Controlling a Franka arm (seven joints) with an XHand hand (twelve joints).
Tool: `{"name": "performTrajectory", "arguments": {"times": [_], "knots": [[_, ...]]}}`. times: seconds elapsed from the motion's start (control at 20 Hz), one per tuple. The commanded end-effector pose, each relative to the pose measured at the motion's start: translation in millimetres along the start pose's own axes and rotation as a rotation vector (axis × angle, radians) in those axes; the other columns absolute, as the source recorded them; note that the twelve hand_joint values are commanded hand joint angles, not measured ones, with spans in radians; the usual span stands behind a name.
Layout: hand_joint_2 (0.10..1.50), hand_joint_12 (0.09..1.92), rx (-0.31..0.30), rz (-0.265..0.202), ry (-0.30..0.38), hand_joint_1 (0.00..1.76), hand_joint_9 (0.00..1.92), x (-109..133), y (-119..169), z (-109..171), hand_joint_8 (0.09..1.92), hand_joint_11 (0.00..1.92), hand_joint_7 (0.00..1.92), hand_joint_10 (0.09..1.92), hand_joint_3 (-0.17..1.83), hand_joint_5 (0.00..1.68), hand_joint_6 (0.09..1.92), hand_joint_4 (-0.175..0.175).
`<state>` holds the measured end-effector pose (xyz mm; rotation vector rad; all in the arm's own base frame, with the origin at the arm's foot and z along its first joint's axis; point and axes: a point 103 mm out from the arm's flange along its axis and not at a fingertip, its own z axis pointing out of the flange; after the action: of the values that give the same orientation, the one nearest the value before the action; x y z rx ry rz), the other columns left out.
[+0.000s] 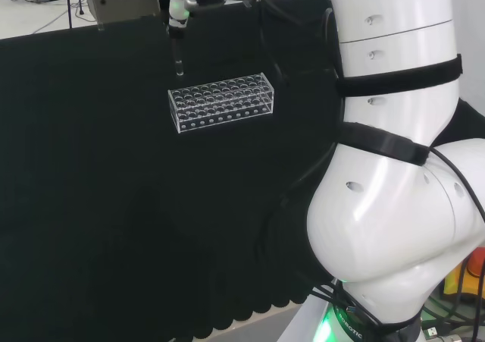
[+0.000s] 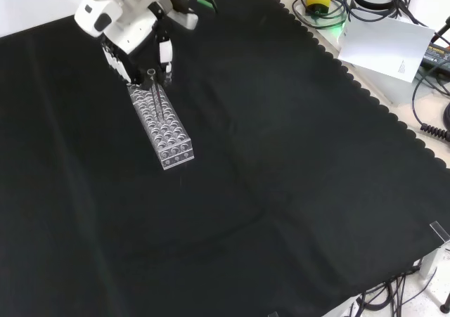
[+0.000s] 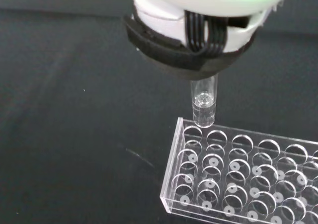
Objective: Shake the test tube.
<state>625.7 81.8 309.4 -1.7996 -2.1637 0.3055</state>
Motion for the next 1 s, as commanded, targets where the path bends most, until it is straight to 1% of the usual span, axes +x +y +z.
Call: {"name": "performTrajectory", "arguments": {"times": [0.05, 0.35, 0.5, 0.6, 0.8, 1.0], "knots": [[0.63, 0.93, -0.025, 0.002, 0.009, 1.43, 1.40, -2.7, -21.4, -17.1, 0.68, 1.20, 1.39, 0.25, 0.62, 1.32, 0.53, -0.175], [0.63, 0.93, -0.038, 0.003, 0.016, 1.43, 1.40, -2.0, -30.3, -22.2, 0.68, 1.20, 1.39, 0.24, 0.63, 1.32, 0.52, -0.175], [0.63, 0.93, -0.043, -0.008, 0.026, 1.43, 1.40, 5.4, -31.1, -23.6, 0.68, 1.20, 1.40, 0.24, 0.63, 1.32, 0.52, -0.175], [0.63, 0.93, -0.044, -0.024, 0.032, 1.43, 1.40, 14.6, -29.5, -23.2, 0.68, 1.20, 1.40, 0.24, 0.63, 1.32, 0.52, -0.175], [0.63, 0.93, -0.047, -0.066, 0.044, 1.43, 1.40, 41.3, -25.4, -22.8, 0.68, 1.20, 1.40, 0.24, 0.63, 1.32, 0.52, -0.175], [0.62, 0.93, -0.045, -0.120, 0.057, 1.43, 1.40, 70.5, -22.4, -23.6, 0.68, 1.20, 1.40, 0.24, 0.63, 1.33, 0.52, -0.175]]}}
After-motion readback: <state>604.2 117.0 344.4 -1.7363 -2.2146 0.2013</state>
